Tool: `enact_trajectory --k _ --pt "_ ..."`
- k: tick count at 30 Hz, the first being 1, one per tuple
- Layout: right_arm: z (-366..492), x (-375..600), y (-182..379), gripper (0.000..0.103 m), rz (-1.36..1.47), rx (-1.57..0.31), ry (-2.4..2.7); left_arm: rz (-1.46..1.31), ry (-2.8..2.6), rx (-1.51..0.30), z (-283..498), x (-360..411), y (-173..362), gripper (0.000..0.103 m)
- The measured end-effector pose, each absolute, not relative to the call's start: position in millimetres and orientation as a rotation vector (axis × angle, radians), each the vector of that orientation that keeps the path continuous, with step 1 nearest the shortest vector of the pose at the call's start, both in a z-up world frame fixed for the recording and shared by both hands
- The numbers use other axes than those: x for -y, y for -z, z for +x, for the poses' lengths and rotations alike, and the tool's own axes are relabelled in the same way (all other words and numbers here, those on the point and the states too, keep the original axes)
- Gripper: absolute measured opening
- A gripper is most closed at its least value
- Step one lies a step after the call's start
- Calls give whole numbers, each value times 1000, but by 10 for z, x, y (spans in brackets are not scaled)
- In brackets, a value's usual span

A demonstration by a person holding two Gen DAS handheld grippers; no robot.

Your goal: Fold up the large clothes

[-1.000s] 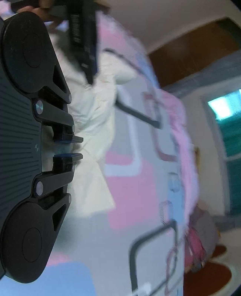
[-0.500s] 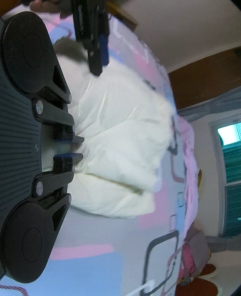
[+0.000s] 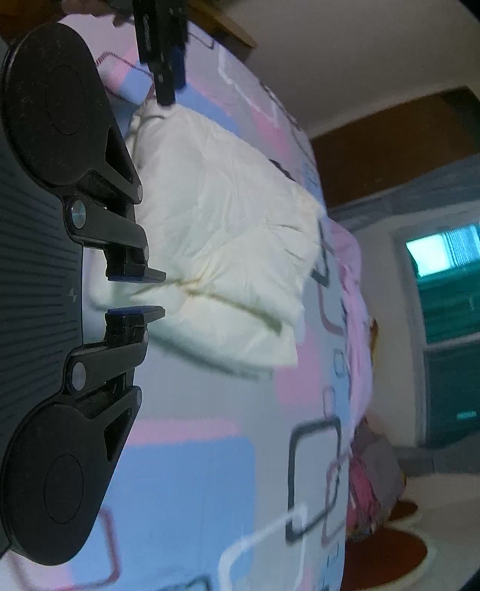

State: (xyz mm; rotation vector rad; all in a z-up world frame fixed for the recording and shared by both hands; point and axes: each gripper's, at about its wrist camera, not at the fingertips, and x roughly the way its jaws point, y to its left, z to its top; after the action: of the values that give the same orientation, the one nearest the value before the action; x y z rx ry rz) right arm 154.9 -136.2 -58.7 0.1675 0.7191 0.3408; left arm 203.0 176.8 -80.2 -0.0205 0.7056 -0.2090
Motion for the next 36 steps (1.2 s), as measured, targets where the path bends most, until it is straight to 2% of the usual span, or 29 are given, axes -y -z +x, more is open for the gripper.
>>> enact_trajectory --k 2,5,7,9,11,12,13,14,15,16,36 --pt "1366 1452 461 11 189 -703 -322 -41 173 -674 1795 -1781 650 45" --pt "1153 1488 309 11 209 -681 -319 -64 131 -625 1520 -1697 412 50" --pt "1030 1455 214 11 199 -664 -338 -67 115 -585 1392 -1639 287 65" --pt "915 1408 136 11 176 -645 -348 -55 108 -545 1264 -1553 165 71" --pt "834 1361 74 11 152 -628 -352 -38 109 -518 1146 -1463 78 87" --pt "792 1336 41 12 137 -622 -340 -33 106 -498 1086 -1422 48 103" --pt "758 1312 27 19 127 -614 -325 -28 92 -472 1019 -1387 32 103" --pt "727 1306 20 74 121 -598 -299 -25 76 -454 972 -1349 12 103" --pt "656 1303 -2 98 117 -549 -256 -21 67 -450 945 -1312 -6 103" --pt "623 1290 -2 103 105 -521 -234 -21 59 -453 926 -1283 -17 103" --pt "197 1196 -78 103 55 -516 -247 -18 51 -447 478 -1108 -81 103"
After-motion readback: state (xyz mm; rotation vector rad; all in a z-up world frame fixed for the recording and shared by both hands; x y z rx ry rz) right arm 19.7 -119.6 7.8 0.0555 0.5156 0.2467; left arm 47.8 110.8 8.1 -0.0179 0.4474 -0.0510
